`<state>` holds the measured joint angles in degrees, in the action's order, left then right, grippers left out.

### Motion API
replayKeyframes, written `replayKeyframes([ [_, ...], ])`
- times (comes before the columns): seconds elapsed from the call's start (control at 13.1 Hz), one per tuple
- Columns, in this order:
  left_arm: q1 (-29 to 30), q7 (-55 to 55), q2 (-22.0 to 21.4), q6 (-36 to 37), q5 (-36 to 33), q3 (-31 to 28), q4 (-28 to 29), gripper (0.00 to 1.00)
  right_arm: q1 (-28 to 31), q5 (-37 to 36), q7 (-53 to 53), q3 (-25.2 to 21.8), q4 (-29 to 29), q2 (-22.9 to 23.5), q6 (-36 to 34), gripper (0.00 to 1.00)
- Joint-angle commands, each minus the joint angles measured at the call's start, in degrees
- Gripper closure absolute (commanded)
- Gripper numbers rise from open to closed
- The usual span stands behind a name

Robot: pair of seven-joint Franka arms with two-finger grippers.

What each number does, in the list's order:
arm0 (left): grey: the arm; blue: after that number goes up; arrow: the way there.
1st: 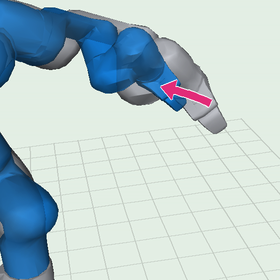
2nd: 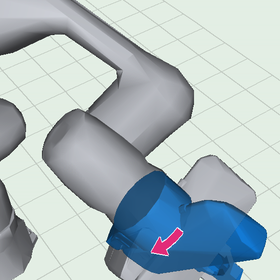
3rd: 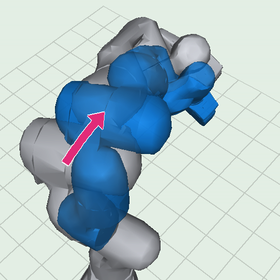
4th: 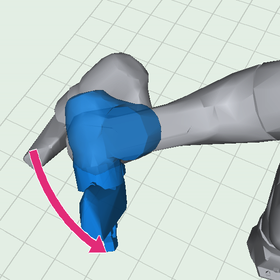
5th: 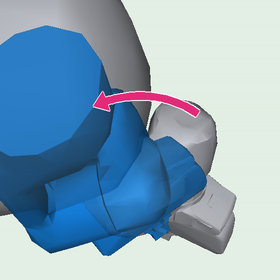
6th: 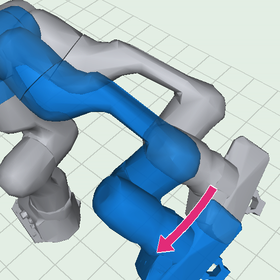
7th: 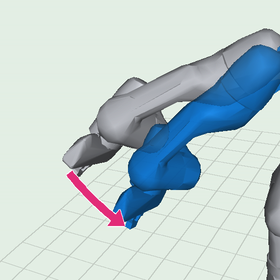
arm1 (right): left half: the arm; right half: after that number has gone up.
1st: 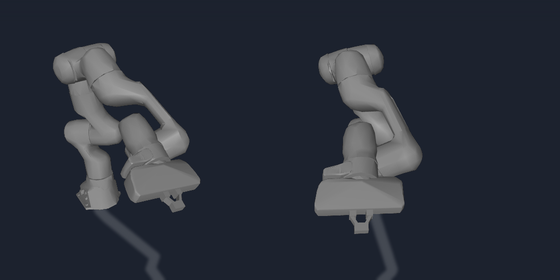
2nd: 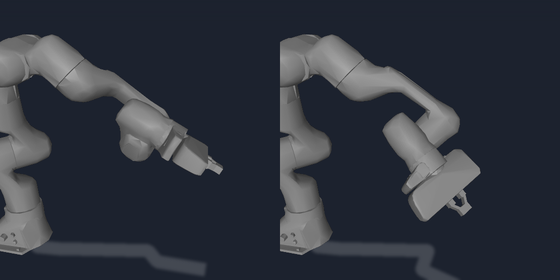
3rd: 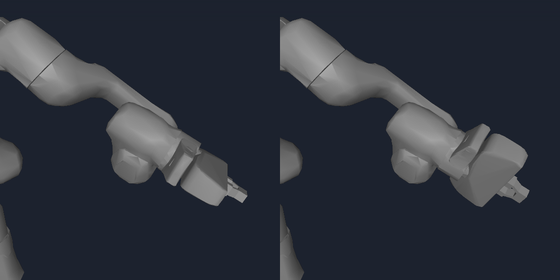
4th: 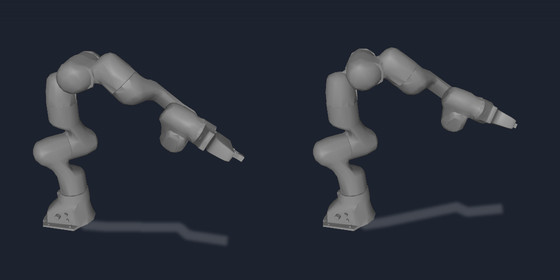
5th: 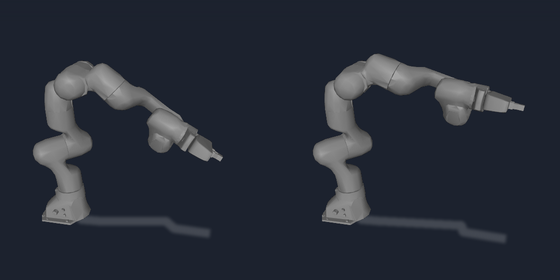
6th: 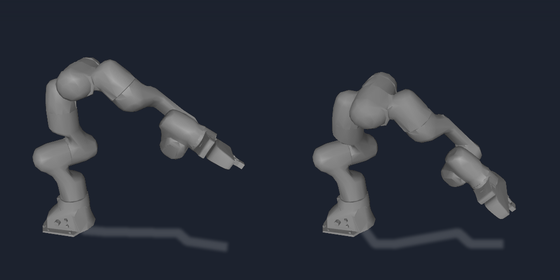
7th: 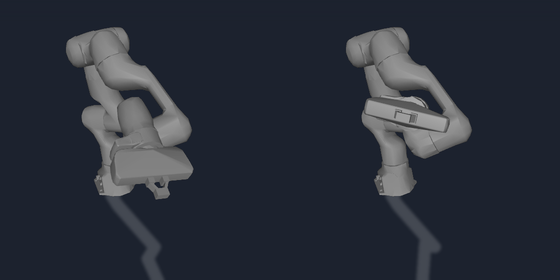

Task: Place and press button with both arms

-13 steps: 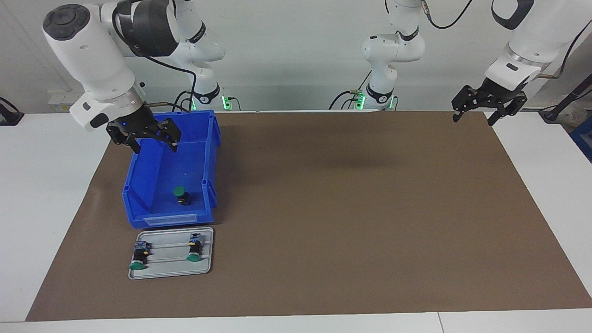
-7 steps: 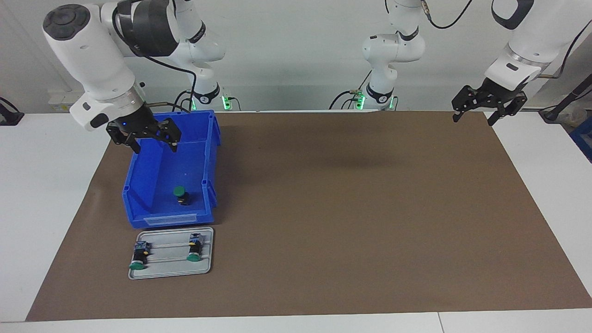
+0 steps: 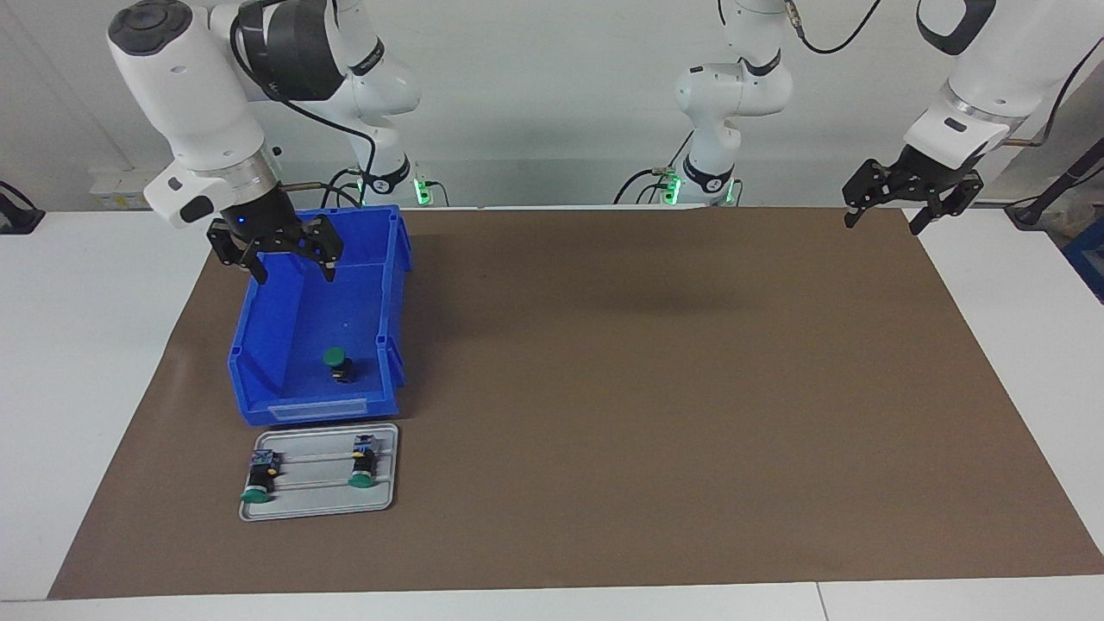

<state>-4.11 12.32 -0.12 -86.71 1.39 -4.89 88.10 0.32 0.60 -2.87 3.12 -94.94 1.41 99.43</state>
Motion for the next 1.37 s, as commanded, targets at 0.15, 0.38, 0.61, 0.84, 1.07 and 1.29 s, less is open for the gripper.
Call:
replayKeyframes([
  [0.15, 0.59, 0.69, -1.63, -0.22, -0.86, 0.41, 1.81, 0.00, -0.67, -0.69, 0.67, -0.04, -7.45, -4.92, 2.25, 0.00],
  [0.38, 0.59, 0.69, -1.63, -0.22, -0.86, 0.41, 1.81, 0.00, -0.14, -0.25, 0.76, -0.04, -7.10, -4.31, 2.17, 0.00],
  [0.61, 0.59, 0.69, -1.63, -0.22, -0.86, 0.41, 1.81, 0.00, -0.05, -0.25, 0.67, -0.04, -7.10, -4.31, 2.08, 0.00],
  [0.84, 0.59, 0.69, -1.63, -0.22, -0.86, 0.41, 1.81, 0.00, -0.05, -0.25, 0.85, -0.04, -7.01, -4.31, 1.90, 0.00],
  [1.07, 0.59, 0.69, -1.63, -0.22, -0.86, 0.41, 1.81, 0.00, 0.04, -0.25, 0.93, -0.04, -7.01, -4.31, 1.90, 0.00],
  [1.29, 0.59, 0.69, -1.63, -0.22, -0.86, 0.41, 1.81, 0.00, -0.14, -0.25, 0.76, -0.04, -7.01, -4.31, 1.99, 0.00],
])
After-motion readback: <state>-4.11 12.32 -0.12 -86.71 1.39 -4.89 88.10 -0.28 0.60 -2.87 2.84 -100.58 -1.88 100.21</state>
